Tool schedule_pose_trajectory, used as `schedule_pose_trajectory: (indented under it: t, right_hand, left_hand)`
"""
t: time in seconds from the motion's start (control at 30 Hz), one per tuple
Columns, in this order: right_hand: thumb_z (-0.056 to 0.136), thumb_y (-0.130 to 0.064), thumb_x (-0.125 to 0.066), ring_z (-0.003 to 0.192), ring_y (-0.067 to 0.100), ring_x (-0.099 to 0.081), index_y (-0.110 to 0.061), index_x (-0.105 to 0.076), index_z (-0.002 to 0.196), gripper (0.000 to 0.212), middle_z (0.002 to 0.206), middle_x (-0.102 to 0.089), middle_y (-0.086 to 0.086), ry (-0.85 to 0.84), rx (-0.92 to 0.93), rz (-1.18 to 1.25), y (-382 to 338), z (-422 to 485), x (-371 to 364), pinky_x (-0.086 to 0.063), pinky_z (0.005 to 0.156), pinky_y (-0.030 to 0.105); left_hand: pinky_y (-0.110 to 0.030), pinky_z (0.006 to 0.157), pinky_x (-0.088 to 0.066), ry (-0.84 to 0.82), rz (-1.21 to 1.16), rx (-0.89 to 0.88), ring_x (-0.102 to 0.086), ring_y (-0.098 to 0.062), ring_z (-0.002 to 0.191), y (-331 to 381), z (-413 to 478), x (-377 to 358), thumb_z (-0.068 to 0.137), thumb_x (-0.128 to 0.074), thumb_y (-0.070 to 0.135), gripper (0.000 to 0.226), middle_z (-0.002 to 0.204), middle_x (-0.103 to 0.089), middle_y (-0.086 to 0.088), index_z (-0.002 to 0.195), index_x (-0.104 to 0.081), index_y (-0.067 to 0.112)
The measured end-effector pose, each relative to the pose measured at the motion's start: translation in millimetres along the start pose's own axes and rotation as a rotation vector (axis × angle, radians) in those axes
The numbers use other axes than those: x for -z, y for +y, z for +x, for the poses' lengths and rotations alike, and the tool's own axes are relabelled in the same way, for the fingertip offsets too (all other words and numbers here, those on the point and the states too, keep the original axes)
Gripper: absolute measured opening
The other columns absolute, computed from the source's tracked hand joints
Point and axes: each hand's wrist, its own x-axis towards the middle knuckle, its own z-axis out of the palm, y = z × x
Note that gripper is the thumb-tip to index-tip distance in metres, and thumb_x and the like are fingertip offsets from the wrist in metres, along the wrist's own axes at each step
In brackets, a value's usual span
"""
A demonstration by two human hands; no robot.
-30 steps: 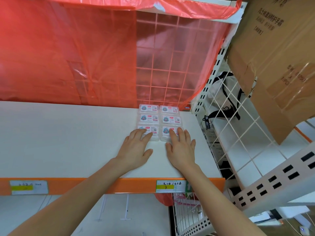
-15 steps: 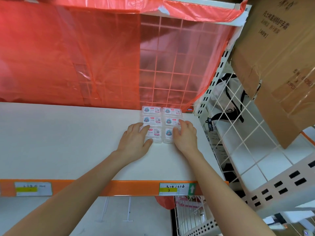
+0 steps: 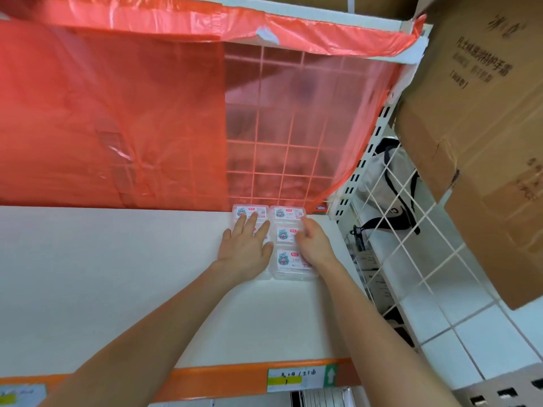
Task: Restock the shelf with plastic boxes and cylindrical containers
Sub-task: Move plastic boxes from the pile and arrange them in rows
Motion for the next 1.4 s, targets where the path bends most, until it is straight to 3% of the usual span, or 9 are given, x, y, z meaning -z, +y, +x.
schedule_pose_trajectory:
  t: [0.07, 0.13, 0.4, 0.57, 0.97, 1.07, 1.17, 1.27, 1.4]
  right_hand:
    - [0.093, -0.003, -0.038, 0.111, 0.022, -0.046, -0.002, -0.045, 0.132, 0.039, 0.132, -0.044, 0.014, 0.001, 0.035, -0.075, 3.0, 2.0, -2.0, -0.032, 0.077, 0.001]
    - [0.092, -0.001, -0.039, 0.106, 0.022, -0.048, -0.001, -0.048, 0.128, 0.038, 0.13, -0.045, 0.015, 0.004, 0.058, -0.104, 4.7, 2.9, -2.6, -0.032, 0.067, 0.001]
    - [0.091, -0.002, -0.041, 0.116, 0.023, -0.047, -0.002, -0.049, 0.129, 0.039, 0.133, -0.044, 0.011, -0.018, 0.109, -0.126, -0.6, 1.7, -11.1, -0.036, 0.097, 0.023]
    - [0.092, -0.004, -0.042, 0.117, 0.022, -0.047, -0.002, -0.049, 0.129, 0.038, 0.135, -0.042, 0.011, -0.008, 0.089, -0.095, -10.9, 0.9, -25.1, -0.032, 0.087, 0.012]
    - [0.094, -0.007, -0.042, 0.133, 0.022, -0.032, -0.005, -0.029, 0.143, 0.05, 0.147, -0.029, 0.012, -0.027, 0.067, -0.078, -29.7, -0.7, -44.3, -0.02, 0.102, 0.018]
    - [0.093, -0.008, -0.044, 0.13, 0.022, -0.039, -0.011, -0.032, 0.143, 0.051, 0.144, -0.039, 0.008, -0.006, 0.067, -0.035, -32.1, -3.3, -39.9, -0.029, 0.105, 0.026]
    - [0.091, -0.006, -0.044, 0.118, 0.021, -0.05, -0.016, -0.043, 0.136, 0.046, 0.13, -0.053, 0.004, 0.043, 0.103, 0.026, -33.5, -12.7, -33.4, -0.036, 0.093, 0.022]
    - [0.09, -0.008, -0.046, 0.122, 0.025, -0.045, -0.008, -0.047, 0.133, 0.043, 0.131, -0.051, 0.008, 0.053, 0.177, -0.15, -30.8, -25.9, -33.3, -0.034, 0.1, 0.027]
    - [0.091, -0.023, -0.049, 0.13, 0.027, -0.035, -0.013, -0.043, 0.137, 0.047, 0.144, -0.038, 0.008, 0.042, 0.234, -0.35, -23.1, -48.0, -42.3, -0.03, 0.107, 0.036]
  left_hand:
    - [-0.047, 0.113, -0.008, -0.046, 0.02, 0.004, 0.009, -0.023, 0.143, -1.1, 5.7, -3.4, 0.099, -0.019, 0.038, 0.054, 0.157, 0.008, -0.001, 0.148, -0.005, 0.025]
    - [-0.048, 0.112, -0.008, -0.073, 0.015, 0.015, 0.01, -0.022, 0.143, -2.9, 8.2, -7.0, 0.098, -0.018, 0.038, 0.053, 0.157, 0.008, 0.0, 0.148, -0.004, 0.026]
    - [-0.046, 0.112, -0.01, -0.056, -0.007, 0.045, 0.008, -0.021, 0.143, -13.0, 4.4, -8.6, 0.098, -0.02, 0.037, 0.053, 0.157, 0.004, 0.0, 0.148, -0.007, 0.026]
    - [-0.046, 0.113, -0.01, -0.055, -0.006, 0.053, 0.007, -0.021, 0.143, -29.0, -2.5, -3.5, 0.098, -0.021, 0.037, 0.053, 0.157, 0.003, -0.001, 0.148, -0.007, 0.026]
    - [-0.043, 0.112, -0.011, -0.038, -0.042, 0.043, 0.003, -0.019, 0.143, -54.5, -8.5, 5.6, 0.098, -0.027, 0.036, 0.054, 0.157, 0.0, -0.001, 0.148, -0.01, 0.026]
    - [-0.042, 0.112, -0.013, 0.029, -0.063, 0.031, -0.002, -0.018, 0.143, -54.7, -13.1, 8.0, 0.098, -0.029, 0.032, 0.054, 0.156, -0.005, -0.002, 0.148, -0.011, 0.023]
    - [-0.038, 0.111, -0.016, 0.119, -0.11, 0.034, -0.009, -0.017, 0.142, -56.5, -25.0, 7.9, 0.097, -0.032, 0.029, 0.051, 0.155, -0.014, -0.002, 0.146, -0.021, 0.02]
    - [-0.033, 0.108, -0.019, 0.197, -0.085, 0.026, -0.015, -0.017, 0.14, -60.3, -43.7, 1.2, 0.096, -0.035, 0.032, 0.049, 0.152, -0.022, -0.003, 0.143, -0.03, 0.02]
    - [-0.03, 0.109, -0.014, 0.212, -0.019, 0.016, -0.007, -0.016, 0.142, -62.2, -64.7, -12.4, 0.096, -0.035, 0.039, 0.052, 0.155, -0.011, -0.002, 0.145, -0.025, 0.024]
